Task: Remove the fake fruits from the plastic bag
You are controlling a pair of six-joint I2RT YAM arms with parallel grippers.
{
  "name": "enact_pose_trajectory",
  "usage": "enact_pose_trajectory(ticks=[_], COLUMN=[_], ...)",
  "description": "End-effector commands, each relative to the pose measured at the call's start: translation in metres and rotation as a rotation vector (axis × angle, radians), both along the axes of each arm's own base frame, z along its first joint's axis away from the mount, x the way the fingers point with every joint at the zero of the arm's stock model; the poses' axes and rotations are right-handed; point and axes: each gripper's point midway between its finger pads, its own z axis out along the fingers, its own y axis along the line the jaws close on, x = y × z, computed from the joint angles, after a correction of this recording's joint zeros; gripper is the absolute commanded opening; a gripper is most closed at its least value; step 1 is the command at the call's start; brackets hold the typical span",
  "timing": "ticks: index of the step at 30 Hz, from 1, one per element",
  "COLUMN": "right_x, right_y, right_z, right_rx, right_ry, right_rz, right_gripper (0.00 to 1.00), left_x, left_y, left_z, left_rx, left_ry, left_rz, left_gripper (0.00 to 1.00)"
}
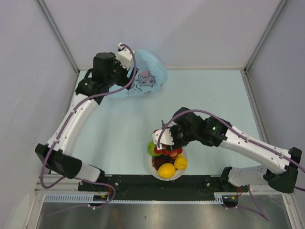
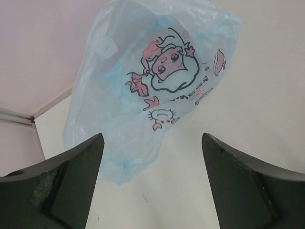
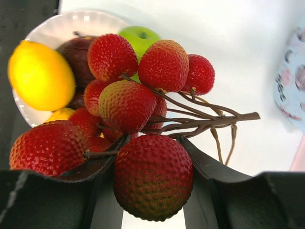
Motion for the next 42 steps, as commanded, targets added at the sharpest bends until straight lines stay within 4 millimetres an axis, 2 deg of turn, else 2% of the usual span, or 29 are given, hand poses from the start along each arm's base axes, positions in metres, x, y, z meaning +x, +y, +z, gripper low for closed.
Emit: enact_pose_trajectory(ticks=[1, 5, 6, 11, 22, 28, 33, 36, 37, 40, 42], right_x=[-0.021, -0.027, -0.028, -0.032, -0.033, -0.030, -0.031, -0.031, -0.031, -0.032, -0.033], right_y=[0.006, 0.009, 0.010, 0.007, -0.002, -0.005, -0.008, -0.009, -0.010, -0.012, -0.013], right_z=[-0.011, -0.017, -0.019, -0.026, -0.047, -0.051, -0.051, -0.052, -0.050, -0.050, -0.051], right_rx=[-0.045, -0.063, -0.065, -0.082, -0.106, -0.111, -0.115, -0.118, -0.114, -0.111, -0.118], right_ry=[-0.014, -0.006, -0.002, -0.001, -0.014, -0.023, -0.026, -0.021, -0.023, -0.023, -0.024], right_rz=[0.101, 0.114, 0.116, 0.130, 0.126, 0.106, 0.101, 0.100, 0.096, 0.096, 0.111], right_gripper=[0.00, 0.00, 0.00, 0.00, 0.00, 0.09, 0.10, 0.20, 0.29, 0.43, 0.46], left_x=[-0.024, -0.041, -0.047, -0.056, -0.064, -0.062, -0.055, -0.054, -0.052, -0.050, -0.049], left_y=[0.010, 0.019, 0.017, 0.020, 0.030, 0.031, 0.026, 0.023, 0.022, 0.020, 0.018], left_z=[0.002, -0.004, 0.000, -0.001, -0.006, -0.006, -0.009, -0.008, -0.008, -0.008, -0.009], left_rx=[-0.042, -0.045, -0.062, -0.100, -0.125, -0.145, -0.167, -0.179, -0.179, -0.182, -0.183], left_ry=[-0.012, -0.012, -0.018, -0.009, 0.010, 0.016, 0.034, 0.038, 0.042, 0.048, 0.051], left_rz=[0.009, 0.015, -0.006, -0.006, 0.004, 0.003, -0.005, -0.015, -0.016, -0.022, -0.029], left_gripper=[0.89, 0.89, 0.89, 0.89, 0.89, 0.89, 0.88, 0.88, 0.88, 0.88, 0.88])
